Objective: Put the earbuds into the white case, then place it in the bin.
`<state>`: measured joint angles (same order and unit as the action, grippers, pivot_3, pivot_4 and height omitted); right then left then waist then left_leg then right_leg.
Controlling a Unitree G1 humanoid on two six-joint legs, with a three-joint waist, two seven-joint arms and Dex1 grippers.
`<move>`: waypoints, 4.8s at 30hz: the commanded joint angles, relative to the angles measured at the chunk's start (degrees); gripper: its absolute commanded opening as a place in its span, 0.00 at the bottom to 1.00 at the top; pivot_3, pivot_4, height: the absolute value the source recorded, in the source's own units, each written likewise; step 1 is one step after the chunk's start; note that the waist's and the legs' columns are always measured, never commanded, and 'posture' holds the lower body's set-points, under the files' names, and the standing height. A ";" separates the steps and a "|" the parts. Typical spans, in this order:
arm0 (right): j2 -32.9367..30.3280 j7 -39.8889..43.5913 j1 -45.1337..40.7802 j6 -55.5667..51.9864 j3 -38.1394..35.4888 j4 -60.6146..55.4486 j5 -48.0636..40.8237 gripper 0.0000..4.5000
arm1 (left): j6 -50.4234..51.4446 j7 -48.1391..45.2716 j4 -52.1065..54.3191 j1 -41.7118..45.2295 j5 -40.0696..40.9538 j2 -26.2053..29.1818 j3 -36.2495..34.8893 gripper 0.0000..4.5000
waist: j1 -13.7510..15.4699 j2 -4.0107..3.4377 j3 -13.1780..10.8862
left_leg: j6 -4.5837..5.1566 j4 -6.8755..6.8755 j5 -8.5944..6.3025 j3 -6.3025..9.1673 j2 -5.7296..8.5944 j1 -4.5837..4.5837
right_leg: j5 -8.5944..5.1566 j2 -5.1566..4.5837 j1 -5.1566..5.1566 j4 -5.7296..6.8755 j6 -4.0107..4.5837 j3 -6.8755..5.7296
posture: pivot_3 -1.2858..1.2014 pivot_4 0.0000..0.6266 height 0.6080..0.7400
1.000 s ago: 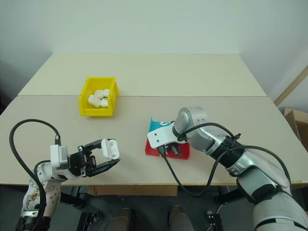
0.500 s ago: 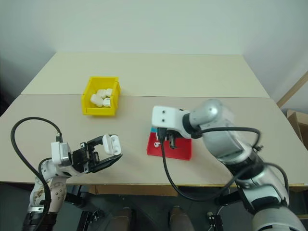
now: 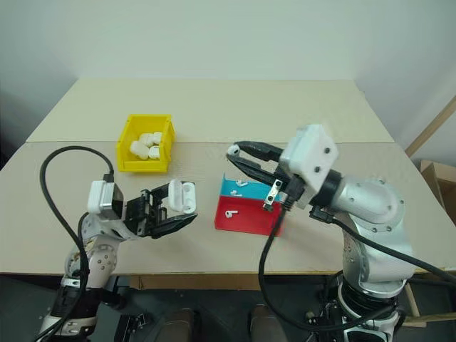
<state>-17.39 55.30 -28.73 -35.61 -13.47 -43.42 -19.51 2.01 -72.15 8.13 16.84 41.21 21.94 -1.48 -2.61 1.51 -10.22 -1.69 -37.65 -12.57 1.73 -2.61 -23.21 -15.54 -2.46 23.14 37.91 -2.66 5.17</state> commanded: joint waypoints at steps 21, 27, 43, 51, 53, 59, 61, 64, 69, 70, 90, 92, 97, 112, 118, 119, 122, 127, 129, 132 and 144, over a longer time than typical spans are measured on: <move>-4.74 10.18 -1.04 26.92 10.55 14.77 -14.67 0.14 | 5.63 2.31 12.64 0.79 3.60 1.75 0.37 0.62 | 0.09 0.00 0.00 | 0.00 0.00 0.00 -0.02 0.00 0.03 | 0.00 -0.01 -0.02 -0.03 0.00 0.02 | 0.52 0.24 1.00; -5.41 10.81 -1.80 29.86 11.76 16.34 -14.19 0.14 | 6.03 2.07 12.86 1.24 3.76 1.69 0.22 0.62 | 0.08 0.00 0.00 | 0.00 0.00 0.00 -0.02 0.00 0.03 | 0.00 -0.01 -0.02 -0.03 0.00 0.02 | 0.52 0.24 1.00; -6.39 9.72 -3.15 35.95 15.07 19.07 -12.21 0.14 | 13.51 6.15 15.16 7.48 9.56 4.80 -2.49 0.62 | 0.10 -0.01 -0.01 | 0.00 0.00 0.00 -0.02 0.00 0.04 | 0.00 0.00 -0.02 -0.02 0.00 0.02 | 0.52 0.24 1.00; -6.23 8.76 -6.01 37.98 15.71 22.04 -10.55 0.14 | 11.32 4.54 14.60 5.16 7.21 2.90 -0.21 0.62 | 0.12 -0.01 -0.01 | 0.00 0.00 0.00 -0.02 0.00 0.03 | 0.00 -0.01 -0.01 -0.02 0.00 0.02 | 0.52 0.24 1.00; -6.18 8.83 -6.45 38.60 15.95 23.00 -9.93 0.14 | 10.69 3.91 14.32 4.65 6.84 2.56 -0.08 0.62 | 0.09 -0.01 -0.01 | 0.00 0.00 0.00 -0.03 0.01 0.02 | 0.00 -0.01 0.00 -0.03 0.01 0.03 | 0.52 0.24 1.00; -6.98 9.79 -6.81 39.25 16.36 23.89 -10.37 0.14 | 9.12 2.47 13.67 3.23 5.73 1.92 -0.05 0.62 | 0.13 -0.01 -0.02 | 0.00 0.00 0.00 -0.02 0.00 0.02 | 0.00 -0.01 -0.01 -0.03 0.01 0.03 | 0.52 0.24 1.00; -7.24 9.99 -6.73 39.28 16.58 23.89 -10.30 0.14 | 8.68 2.20 13.52 2.97 5.56 1.84 -0.03 0.62 | 0.14 -0.01 -0.02 | 0.00 0.00 0.00 -0.02 0.00 0.01 | 0.00 -0.01 -0.01 -0.04 0.01 0.03 | 0.52 0.24 1.00; -7.80 10.83 -6.49 39.42 17.12 23.93 -10.17 0.14 | 8.31 1.83 13.29 2.75 5.29 1.66 -0.08 0.62 | 0.14 -0.01 -0.01 | 0.00 0.00 0.00 -0.03 0.01 0.02 | 0.00 -0.01 -0.01 -0.03 0.01 0.03 | 0.52 0.24 1.00; -8.26 11.39 -6.20 39.11 17.11 23.20 -11.32 0.14 | 8.03 1.49 12.93 2.82 4.93 1.44 -0.20 0.62 | 0.15 -0.01 -0.02 | 0.00 0.00 0.00 -0.03 0.00 0.02 | 0.00 -0.01 -0.01 -0.03 0.01 0.03 | 0.52 0.24 1.00; -8.32 11.42 -6.18 39.15 17.10 23.08 -11.43 0.14 | 7.97 1.46 12.88 2.84 4.88 1.45 -0.20 0.62 | 0.14 -0.01 -0.01 | 0.00 0.00 0.00 -0.03 0.01 0.02 | 0.00 -0.01 -0.01 -0.03 0.01 0.03 | 0.52 0.24 1.00; -7.70 8.44 -6.90 39.91 15.43 22.04 -12.04 0.14 | 9.13 2.24 13.17 3.26 4.74 1.73 0.00 0.62 | 0.14 -0.01 -0.02 | 0.00 0.00 0.00 -0.02 0.00 0.02 | 0.00 -0.01 -0.01 -0.03 0.01 0.03 | 0.52 0.24 1.00; -8.02 8.95 -7.01 39.73 15.16 22.01 -12.99 0.14 | 9.24 2.37 13.28 3.30 4.76 1.76 0.04 0.62 | 0.14 -0.01 -0.01 | 0.00 0.00 0.00 -0.02 0.00 0.02 | 0.00 -0.01 -0.01 -0.03 0.01 0.03 | 0.52 0.24 1.00; -8.84 10.58 -6.32 39.96 15.86 21.84 -13.29 0.14 | 9.02 2.16 13.17 3.61 4.65 1.79 0.01 0.62 | 0.14 -0.01 -0.02 | 0.00 0.00 0.00 -0.02 0.00 0.02 | 0.00 -0.01 -0.01 -0.03 0.01 0.03 | 0.52 0.24 1.00; -8.34 11.59 -5.51 42.18 18.54 24.39 -10.13 0.14 | 8.94 2.13 13.13 3.99 4.55 1.80 -0.03 0.62 | 0.13 -0.01 -0.02 | 0.00 0.00 0.00 -0.02 0.00 0.02 | 0.00 -0.01 -0.01 -0.03 0.01 0.03 | 0.52 0.24 1.00; -8.77 11.95 -5.49 42.62 19.34 24.73 -9.39 0.14 | 8.86 2.17 13.01 4.08 4.56 1.67 0.02 0.62 | 0.14 -0.01 -0.02 | 0.00 0.00 0.00 -0.02 0.00 0.02 | 0.00 -0.01 -0.01 -0.03 0.01 0.03 | 0.52 0.24 1.00; -8.80 11.92 -5.48 42.73 19.43 24.77 -9.12 0.14 | 8.84 2.17 12.98 4.09 4.55 1.65 0.02 0.62 | 0.14 -0.01 -0.02 | 0.00 0.00 0.00 -0.02 0.01 0.02 | 0.00 -0.01 -0.01 -0.03 0.01 0.02 | 0.52 0.24 1.00; -8.94 12.13 -5.35 42.99 19.73 24.74 -8.74 0.14 | 8.75 2.19 13.01 4.04 4.49 1.59 0.06 0.62 | 0.14 -0.01 -0.02 | 0.00 0.00 0.00 -0.02 0.00 0.02 | 0.00 -0.01 -0.01 -0.03 0.01 0.03 | 0.52 0.24 1.00; -9.06 12.37 -5.62 43.11 20.05 24.89 -8.73 0.14 | 8.69 2.05 12.92 4.06 4.40 1.64 0.04 0.62 | 0.14 -0.01 -0.02 | 0.00 0.00 0.00 -0.02 0.01 0.02 | 0.00 -0.01 -0.01 -0.03 0.01 0.02 | 0.52 0.24 1.00; -9.17 12.55 -5.78 42.94 20.11 24.90 -8.84 0.14 | 8.68 2.01 12.95 4.07 4.37 1.68 0.05 0.62 | 0.14 -0.01 -0.02 | 0.00 0.00 0.00 -0.02 0.00 0.02 | 0.00 -0.01 -0.01 -0.03 0.01 0.02 | 0.52 0.24 1.00; -9.35 12.79 -6.00 42.87 20.22 24.99 -8.70 0.30 | 8.64 1.90 12.92 4.11 4.35 1.71 0.08 0.62 | 0.15 -0.01 -0.02 | 0.00 0.00 0.00 -0.02 0.00 0.02 | 0.00 -0.01 -0.01 -0.03 0.01 0.03 | 0.52 0.24 1.00; -10.15 12.82 -6.01 44.17 19.43 25.64 -8.08 0.56 | 8.47 1.78 12.54 4.38 4.09 1.47 0.19 0.62 | 0.15 -0.01 -0.02 | 0.00 0.00 0.00 -0.02 0.00 0.03 | 0.00 -0.01 -0.01 -0.03 0.01 0.03 | 0.52 0.24 1.00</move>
<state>-26.73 67.29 -34.67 8.12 5.59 -17.72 -28.31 11.35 -70.74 19.16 19.62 44.10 24.07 -1.01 -2.47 1.50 -10.24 -1.69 -37.65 -12.57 1.70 -2.61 -23.19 -15.53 -2.46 23.13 37.88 -2.66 5.20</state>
